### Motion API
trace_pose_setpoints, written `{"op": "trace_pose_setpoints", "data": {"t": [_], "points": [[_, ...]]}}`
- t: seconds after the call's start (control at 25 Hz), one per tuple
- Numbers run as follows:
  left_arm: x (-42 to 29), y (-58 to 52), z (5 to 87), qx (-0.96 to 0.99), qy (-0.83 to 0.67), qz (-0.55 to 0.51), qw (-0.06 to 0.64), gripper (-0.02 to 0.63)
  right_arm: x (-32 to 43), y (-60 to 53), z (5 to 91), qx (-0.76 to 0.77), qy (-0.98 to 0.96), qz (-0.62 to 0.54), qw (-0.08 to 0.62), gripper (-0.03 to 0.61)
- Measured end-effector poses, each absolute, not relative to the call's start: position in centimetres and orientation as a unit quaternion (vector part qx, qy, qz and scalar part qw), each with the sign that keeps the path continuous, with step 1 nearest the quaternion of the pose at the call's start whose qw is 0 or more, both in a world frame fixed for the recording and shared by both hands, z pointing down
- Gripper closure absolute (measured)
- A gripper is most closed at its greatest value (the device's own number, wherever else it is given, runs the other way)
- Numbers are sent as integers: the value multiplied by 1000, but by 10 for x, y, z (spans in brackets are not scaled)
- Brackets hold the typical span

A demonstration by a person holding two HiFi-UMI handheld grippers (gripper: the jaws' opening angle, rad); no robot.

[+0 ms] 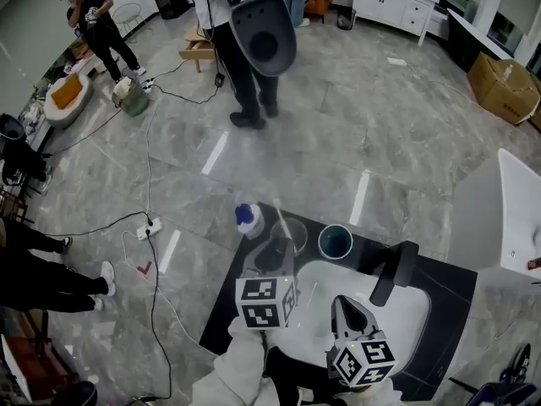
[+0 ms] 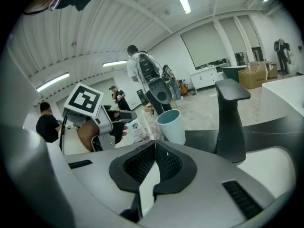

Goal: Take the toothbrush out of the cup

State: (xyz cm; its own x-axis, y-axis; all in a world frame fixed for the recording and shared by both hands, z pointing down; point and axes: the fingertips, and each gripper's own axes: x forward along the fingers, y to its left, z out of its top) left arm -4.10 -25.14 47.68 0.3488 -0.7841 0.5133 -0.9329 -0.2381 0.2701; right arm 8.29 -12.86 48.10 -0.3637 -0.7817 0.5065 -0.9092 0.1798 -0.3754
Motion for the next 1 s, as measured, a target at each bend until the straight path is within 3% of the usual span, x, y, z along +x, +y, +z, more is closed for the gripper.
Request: {"op": "trace_pose_setpoints", "data": {"t": [1.0], "points": [[-51,-310,522,717,-600,203,291,512,72,-140,531,537,-761,341,132,557]]}}
